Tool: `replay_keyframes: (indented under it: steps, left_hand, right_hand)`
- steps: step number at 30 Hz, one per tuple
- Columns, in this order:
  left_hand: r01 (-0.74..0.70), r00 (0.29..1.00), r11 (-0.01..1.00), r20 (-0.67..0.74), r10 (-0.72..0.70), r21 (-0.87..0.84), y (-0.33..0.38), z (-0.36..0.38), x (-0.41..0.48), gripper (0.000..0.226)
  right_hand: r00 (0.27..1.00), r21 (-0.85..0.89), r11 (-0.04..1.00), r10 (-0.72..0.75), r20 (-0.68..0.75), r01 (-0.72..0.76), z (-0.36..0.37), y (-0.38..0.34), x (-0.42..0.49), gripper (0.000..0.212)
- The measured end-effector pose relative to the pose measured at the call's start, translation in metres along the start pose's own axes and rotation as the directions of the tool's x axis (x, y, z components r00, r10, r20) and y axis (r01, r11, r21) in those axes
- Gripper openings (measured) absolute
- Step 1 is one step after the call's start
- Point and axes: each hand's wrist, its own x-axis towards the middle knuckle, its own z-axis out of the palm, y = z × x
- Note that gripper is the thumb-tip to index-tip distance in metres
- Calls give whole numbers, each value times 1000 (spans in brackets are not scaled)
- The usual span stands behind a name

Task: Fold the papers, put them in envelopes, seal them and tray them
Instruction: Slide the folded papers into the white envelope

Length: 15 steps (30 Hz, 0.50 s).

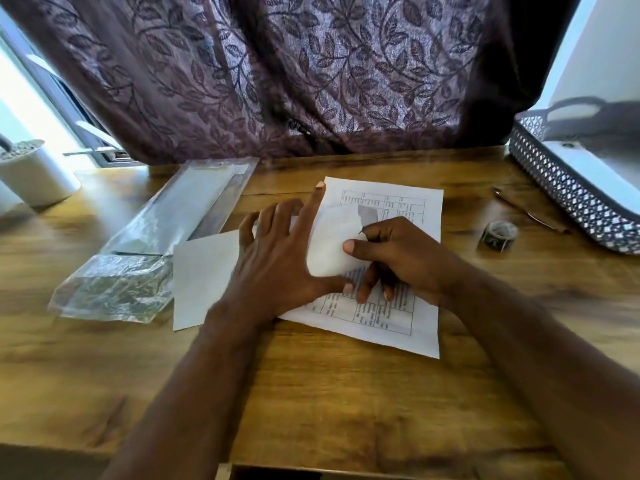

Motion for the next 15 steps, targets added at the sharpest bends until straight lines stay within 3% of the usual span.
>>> replay_keyframes:
  steps: [4, 10, 15]
  left_hand:
    - [132, 984, 986, 136, -118, -103, -10, -11, 6, 112]
    - [314, 944, 892, 206, -257, -325, -32, -26, 28, 24]
    - [373, 926, 778, 247, -284, -505, -26, -32, 45, 25]
  right_hand:
    - [1000, 77, 997, 15, 6, -15, -1, -3, -1, 24]
    - [990, 201, 980, 28, -137, 0, -9, -1, 2, 26]
    - [978, 140, 984, -84, -189, 112, -16, -2, 1, 24]
